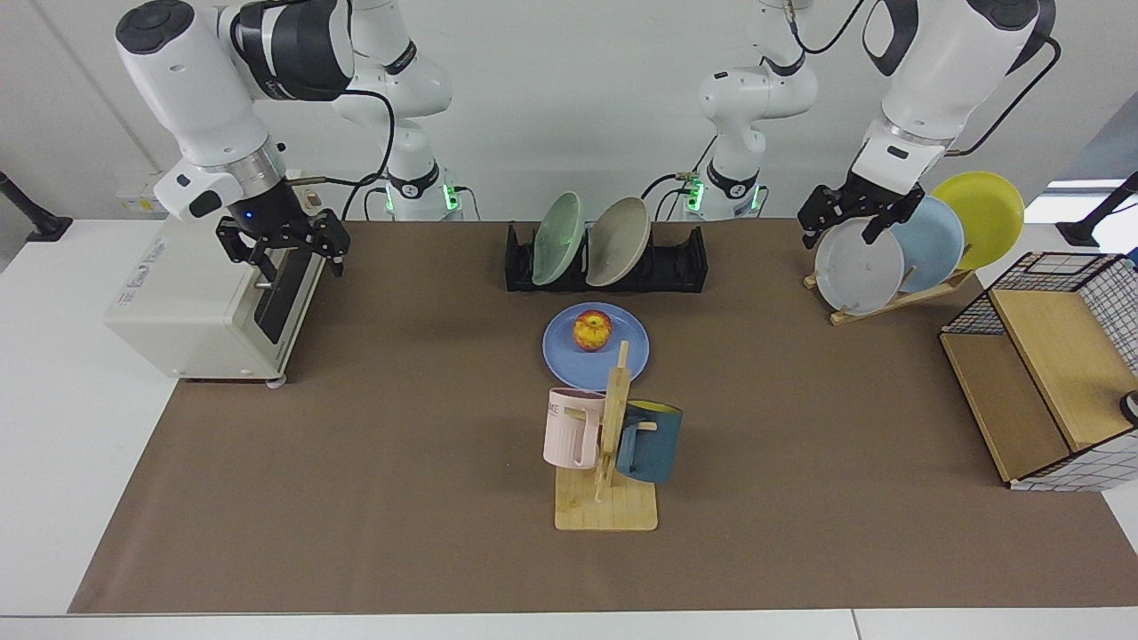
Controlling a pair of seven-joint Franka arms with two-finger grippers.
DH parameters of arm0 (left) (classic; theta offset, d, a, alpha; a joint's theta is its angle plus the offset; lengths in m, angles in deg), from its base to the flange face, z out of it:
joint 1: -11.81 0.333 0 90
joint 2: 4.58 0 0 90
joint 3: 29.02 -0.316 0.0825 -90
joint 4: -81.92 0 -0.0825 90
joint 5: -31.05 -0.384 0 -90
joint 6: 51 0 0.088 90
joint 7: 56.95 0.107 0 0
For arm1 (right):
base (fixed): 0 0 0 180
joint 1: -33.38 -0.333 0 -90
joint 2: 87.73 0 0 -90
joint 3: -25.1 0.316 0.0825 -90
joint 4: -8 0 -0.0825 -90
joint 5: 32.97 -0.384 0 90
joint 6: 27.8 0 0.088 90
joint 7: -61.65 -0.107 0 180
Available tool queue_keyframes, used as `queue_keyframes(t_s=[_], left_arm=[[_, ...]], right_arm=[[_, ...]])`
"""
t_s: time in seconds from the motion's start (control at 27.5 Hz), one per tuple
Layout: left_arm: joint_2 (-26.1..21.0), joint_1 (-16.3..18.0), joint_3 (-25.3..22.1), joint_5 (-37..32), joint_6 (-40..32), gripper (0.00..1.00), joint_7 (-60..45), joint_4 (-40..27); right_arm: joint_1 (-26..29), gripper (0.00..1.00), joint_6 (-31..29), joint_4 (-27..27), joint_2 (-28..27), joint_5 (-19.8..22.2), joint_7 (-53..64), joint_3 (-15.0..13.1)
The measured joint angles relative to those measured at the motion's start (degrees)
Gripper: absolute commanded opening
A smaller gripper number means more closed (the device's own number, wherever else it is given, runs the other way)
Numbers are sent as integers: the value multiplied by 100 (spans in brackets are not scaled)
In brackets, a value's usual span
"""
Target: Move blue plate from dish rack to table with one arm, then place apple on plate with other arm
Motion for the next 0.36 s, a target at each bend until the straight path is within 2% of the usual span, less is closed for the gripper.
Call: queue_keyframes(t_s=[0.22, 0.36], left_arm=[[0, -344, -364, 0, 1, 100, 0, 0], [0, -413, -451, 0, 1, 100, 0, 0]], right_arm=[[49, 100, 3, -27, 0, 4, -104, 48], [48, 100, 3, -28, 0, 20, -159, 76]])
